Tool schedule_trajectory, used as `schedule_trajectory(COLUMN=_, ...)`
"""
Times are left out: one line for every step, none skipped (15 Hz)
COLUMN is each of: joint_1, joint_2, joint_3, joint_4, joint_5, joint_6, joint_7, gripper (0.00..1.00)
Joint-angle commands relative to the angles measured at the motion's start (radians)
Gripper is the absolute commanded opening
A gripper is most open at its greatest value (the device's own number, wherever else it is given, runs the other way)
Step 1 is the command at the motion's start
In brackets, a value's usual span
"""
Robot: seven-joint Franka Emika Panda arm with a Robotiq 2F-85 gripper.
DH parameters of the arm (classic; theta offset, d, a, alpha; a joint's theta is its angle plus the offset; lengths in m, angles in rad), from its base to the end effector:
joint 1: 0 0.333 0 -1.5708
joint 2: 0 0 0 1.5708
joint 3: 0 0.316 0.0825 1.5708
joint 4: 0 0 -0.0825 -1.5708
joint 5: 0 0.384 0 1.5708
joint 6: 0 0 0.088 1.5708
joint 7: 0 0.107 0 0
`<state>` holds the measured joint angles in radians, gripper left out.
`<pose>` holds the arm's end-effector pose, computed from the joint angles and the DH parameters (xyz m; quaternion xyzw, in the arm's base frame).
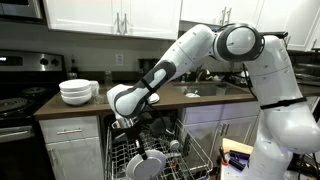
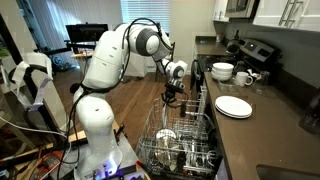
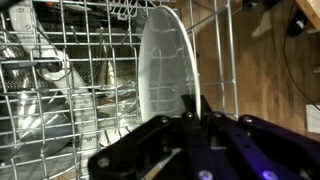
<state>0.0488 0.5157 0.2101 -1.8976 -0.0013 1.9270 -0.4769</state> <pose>0.5554 0.1448 0.2059 -0.9057 -0.3487 0.2280 0.0779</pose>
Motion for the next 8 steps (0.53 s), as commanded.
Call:
schedule_trajectory(joint_1=-0.007, joint_2=-0.059, joint_3=0.003, joint_4=-0.004, joint_5=0.026, joint_6=-0.078, joint_7=-0.026, gripper=0.07)
schedule_trajectory(joint_1=-0.005, joint_2=-0.072, joint_3=0.003, joint_4=-0.007, joint_5=0.025, joint_6=-0.088, joint_7=-0.023, gripper=0.07)
schedule_trajectory(joint_1=-0.003, joint_2=-0.085, joint_3=0.002, joint_4=-0.009, joint_5=0.025, joint_6=-0.097, joint_7=-0.019, gripper=0.07)
schedule_trajectory(joint_1=0.0, joint_2=-0.097, joint_3=0.001, joint_4=-0.01, joint_5=0.024, joint_6=-0.104, joint_7=-0.014, gripper=0.07)
schedule_trajectory(joint_1=0.005, joint_2=-0.114, joint_3=0.0, joint_4=-0.016, joint_5=0.019, joint_6=-0.11, joint_7=-0.005, gripper=0.07)
schedule_trajectory(joint_1=0.01, joint_2=-0.128, joint_3=-0.001, joint_4=-0.02, joint_5=0.015, joint_6=-0.114, joint_7=0.002, gripper=0.07)
schedule_trajectory(joint_1=0.018, joint_2=-0.147, joint_3=-0.002, joint_4=-0.027, joint_5=0.009, joint_6=-0.113, joint_7=0.012, gripper=0.07)
schedule_trajectory(joint_1=0.028, joint_2=-0.166, joint_3=-0.003, joint_4=-0.035, joint_5=-0.001, joint_6=-0.105, joint_7=0.027, gripper=0.07)
